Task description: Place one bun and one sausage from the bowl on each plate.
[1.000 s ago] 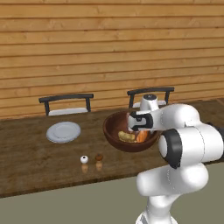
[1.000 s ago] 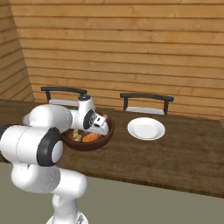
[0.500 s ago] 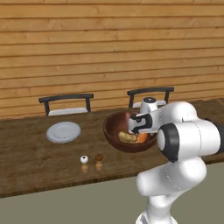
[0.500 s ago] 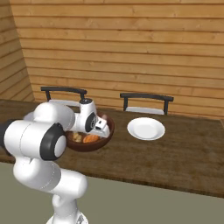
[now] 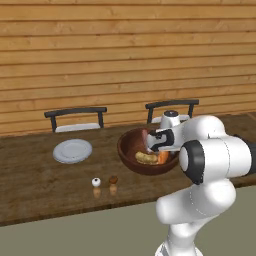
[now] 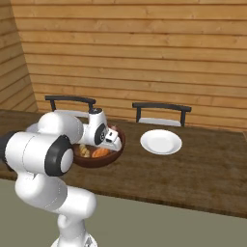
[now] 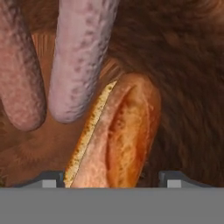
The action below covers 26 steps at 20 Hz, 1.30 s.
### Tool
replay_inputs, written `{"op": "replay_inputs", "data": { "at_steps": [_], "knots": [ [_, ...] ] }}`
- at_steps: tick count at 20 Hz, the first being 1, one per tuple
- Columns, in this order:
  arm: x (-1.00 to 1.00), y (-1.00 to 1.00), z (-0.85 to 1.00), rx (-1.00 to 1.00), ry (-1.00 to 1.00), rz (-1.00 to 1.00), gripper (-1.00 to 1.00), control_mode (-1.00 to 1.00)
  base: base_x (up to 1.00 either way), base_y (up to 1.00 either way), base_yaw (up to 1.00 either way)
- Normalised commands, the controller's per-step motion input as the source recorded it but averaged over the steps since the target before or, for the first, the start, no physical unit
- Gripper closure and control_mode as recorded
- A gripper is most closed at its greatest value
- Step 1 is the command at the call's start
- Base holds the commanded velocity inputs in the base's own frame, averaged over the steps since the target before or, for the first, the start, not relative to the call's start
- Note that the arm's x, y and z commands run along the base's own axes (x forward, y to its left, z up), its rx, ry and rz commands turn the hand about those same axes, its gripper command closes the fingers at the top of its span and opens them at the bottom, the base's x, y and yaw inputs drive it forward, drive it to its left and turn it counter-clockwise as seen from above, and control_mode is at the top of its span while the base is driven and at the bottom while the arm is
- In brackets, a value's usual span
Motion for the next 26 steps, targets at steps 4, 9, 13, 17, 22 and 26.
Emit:
{"op": "replay_inputs", "data": {
  "at_steps": [4, 9, 13, 17, 22, 26],
  "knots": [
    [0.00, 0.00, 0.00, 0.00, 0.00, 0.00, 1.00, -1.00, 0.00, 0.00, 0.00],
    [0.00, 0.00, 0.01, 0.00, 0.00, 0.00, 1.00, -1.00, 0.00, 0.00, 0.00],
    [-0.24, -0.04, 0.64, 0.00, -0.07, 0.00, 1.00, -1.00, 0.00, 0.00, 0.00],
    [-0.44, -0.52, 0.70, 0.00, 0.00, 0.00, 1.00, -1.00, 0.00, 0.00, 0.00],
    [-0.13, -0.93, 0.41, 0.00, 0.00, 0.00, 1.00, -1.00, 0.00, 0.00, 0.00],
    [0.07, -1.00, 0.30, 0.00, 0.02, 0.00, 1.00, -1.00, 0.00, 0.00, 0.00]
  ]
}}
